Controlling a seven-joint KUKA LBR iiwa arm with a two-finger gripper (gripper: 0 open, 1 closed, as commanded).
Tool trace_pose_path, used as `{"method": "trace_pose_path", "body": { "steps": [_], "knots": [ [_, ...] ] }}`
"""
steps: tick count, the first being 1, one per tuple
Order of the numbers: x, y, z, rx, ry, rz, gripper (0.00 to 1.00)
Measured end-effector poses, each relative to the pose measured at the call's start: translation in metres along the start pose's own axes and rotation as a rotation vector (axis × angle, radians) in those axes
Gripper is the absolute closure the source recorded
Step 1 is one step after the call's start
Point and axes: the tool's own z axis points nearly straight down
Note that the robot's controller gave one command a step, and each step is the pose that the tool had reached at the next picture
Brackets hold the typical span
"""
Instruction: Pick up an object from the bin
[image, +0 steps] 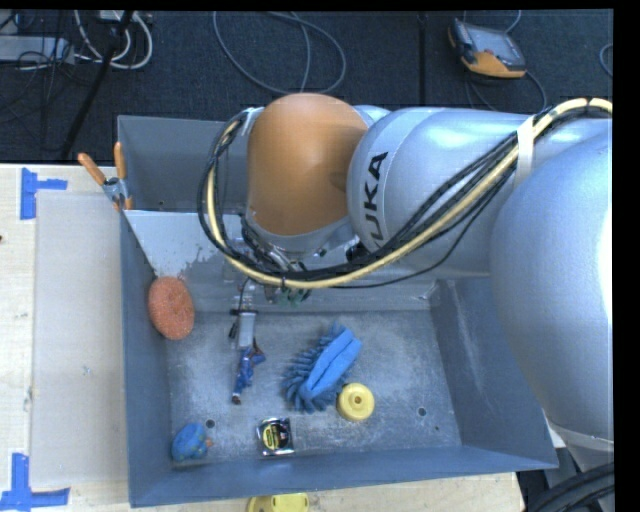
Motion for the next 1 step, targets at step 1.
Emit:
{"method": "trace_pose_path", "body": {
  "steps": [1],
  "knots": [
    [-0.0014, -0.0012, -0.0053, -0.001, -0.007, 0.004, 0.0]
  ]
}}
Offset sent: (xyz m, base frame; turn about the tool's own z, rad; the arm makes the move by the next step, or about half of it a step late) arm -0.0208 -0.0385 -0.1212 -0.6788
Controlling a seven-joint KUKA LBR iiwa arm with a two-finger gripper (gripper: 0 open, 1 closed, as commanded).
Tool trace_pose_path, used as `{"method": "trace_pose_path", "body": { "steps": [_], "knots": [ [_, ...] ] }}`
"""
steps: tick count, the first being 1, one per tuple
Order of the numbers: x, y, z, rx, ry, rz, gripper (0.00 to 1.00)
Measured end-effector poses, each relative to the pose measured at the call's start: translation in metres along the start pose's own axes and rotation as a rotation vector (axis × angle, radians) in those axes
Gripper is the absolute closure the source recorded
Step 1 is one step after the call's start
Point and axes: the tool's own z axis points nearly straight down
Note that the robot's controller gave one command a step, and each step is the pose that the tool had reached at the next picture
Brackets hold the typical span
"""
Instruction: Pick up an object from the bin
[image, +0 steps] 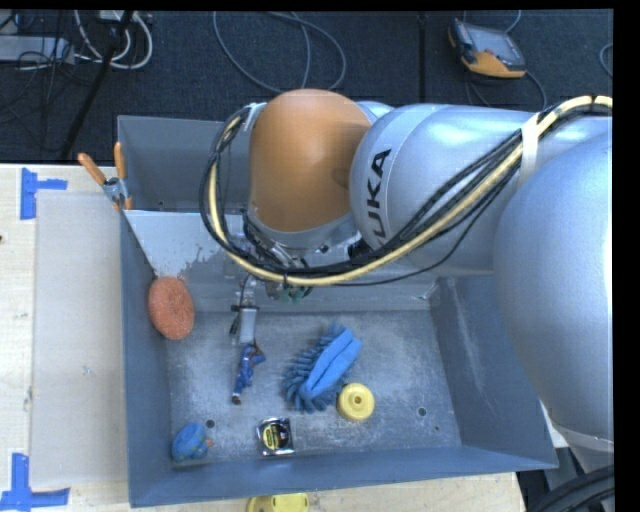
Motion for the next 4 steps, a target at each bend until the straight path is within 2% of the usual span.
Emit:
{"method": "trace_pose_path", "body": {
  "steps": [1, 2, 3, 4],
  "knots": [
    [0.008, -0.012, 0.048, -0.001, -0.008, -0.28, 0.0],
    [0.021, -0.04, 0.081, 0.0, 0.001, -0.397, 0.0],
    [0.009, -0.037, 0.076, 0.0, -0.003, -0.74, 0.0],
    [0.009, -0.03, 0.102, -0.001, -0.001, -0.875, 0.0]
  ]
}}
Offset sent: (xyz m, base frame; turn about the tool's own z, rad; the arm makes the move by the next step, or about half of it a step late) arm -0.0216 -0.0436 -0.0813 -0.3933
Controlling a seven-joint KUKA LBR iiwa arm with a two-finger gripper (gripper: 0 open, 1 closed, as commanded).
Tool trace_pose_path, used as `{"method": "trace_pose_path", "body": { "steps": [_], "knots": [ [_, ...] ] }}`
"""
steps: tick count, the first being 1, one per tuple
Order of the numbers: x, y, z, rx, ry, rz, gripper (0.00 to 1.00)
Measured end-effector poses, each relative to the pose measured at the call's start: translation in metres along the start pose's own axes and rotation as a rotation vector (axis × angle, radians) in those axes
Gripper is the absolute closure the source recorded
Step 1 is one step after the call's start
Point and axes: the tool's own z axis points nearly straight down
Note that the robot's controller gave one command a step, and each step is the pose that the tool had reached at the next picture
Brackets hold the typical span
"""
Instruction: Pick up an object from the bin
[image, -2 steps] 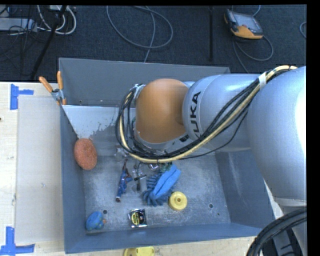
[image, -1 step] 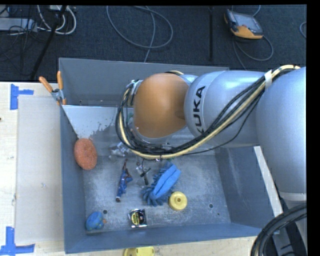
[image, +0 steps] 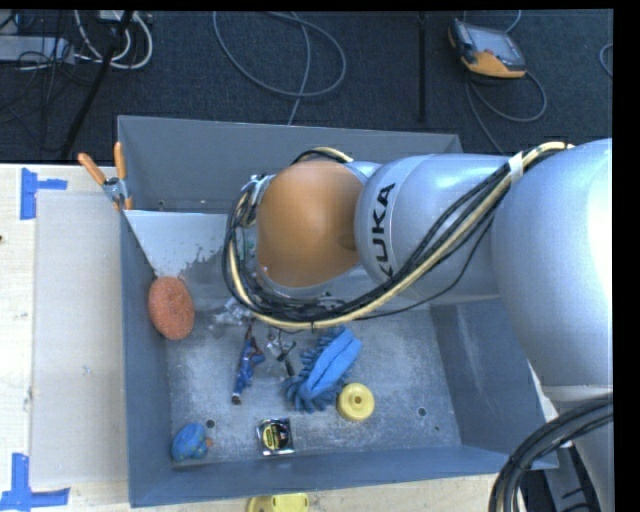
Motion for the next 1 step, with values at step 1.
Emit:
{"method": "trace_pose_path", "body": {
  "steps": [1],
  "knots": [
    [0.0041, -0.0035, 0.0159, 0.006, -0.016, -0.333, 1.0]
  ]
}}
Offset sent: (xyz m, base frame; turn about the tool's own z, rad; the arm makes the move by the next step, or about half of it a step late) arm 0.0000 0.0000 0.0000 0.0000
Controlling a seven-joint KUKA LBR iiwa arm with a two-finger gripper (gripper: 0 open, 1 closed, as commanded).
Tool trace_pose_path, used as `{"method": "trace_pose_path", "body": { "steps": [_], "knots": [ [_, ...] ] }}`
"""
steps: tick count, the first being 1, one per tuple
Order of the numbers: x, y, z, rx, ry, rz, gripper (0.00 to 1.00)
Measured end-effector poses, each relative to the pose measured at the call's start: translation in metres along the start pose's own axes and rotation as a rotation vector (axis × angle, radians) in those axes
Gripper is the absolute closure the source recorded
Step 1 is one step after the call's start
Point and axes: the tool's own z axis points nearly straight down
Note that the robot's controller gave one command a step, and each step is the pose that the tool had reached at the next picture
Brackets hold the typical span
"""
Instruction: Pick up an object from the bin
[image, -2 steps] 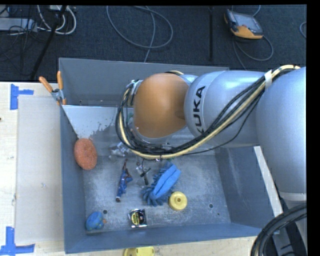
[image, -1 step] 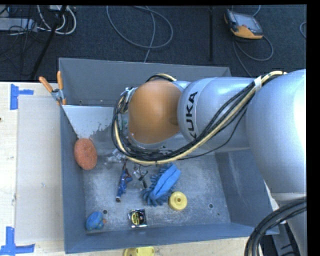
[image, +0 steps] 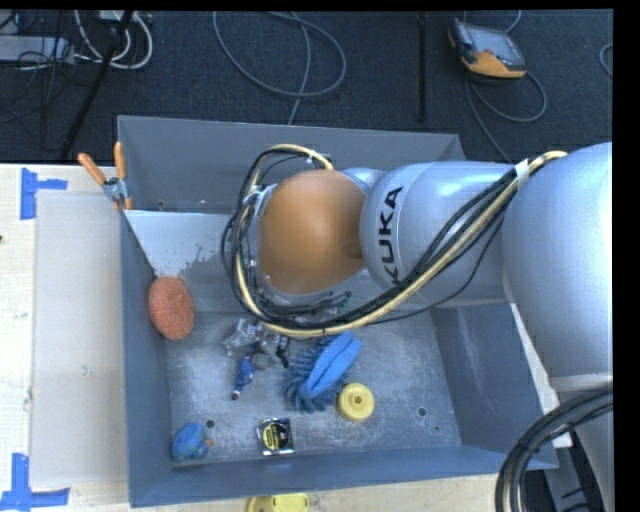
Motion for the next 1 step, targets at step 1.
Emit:
{"method": "trace_pose_path", "body": {
  "steps": [1],
  "knots": [
    [0.001, -0.0002, 0.0018, 0.0, -0.001, -0.019, 1.0]
  ]
}}
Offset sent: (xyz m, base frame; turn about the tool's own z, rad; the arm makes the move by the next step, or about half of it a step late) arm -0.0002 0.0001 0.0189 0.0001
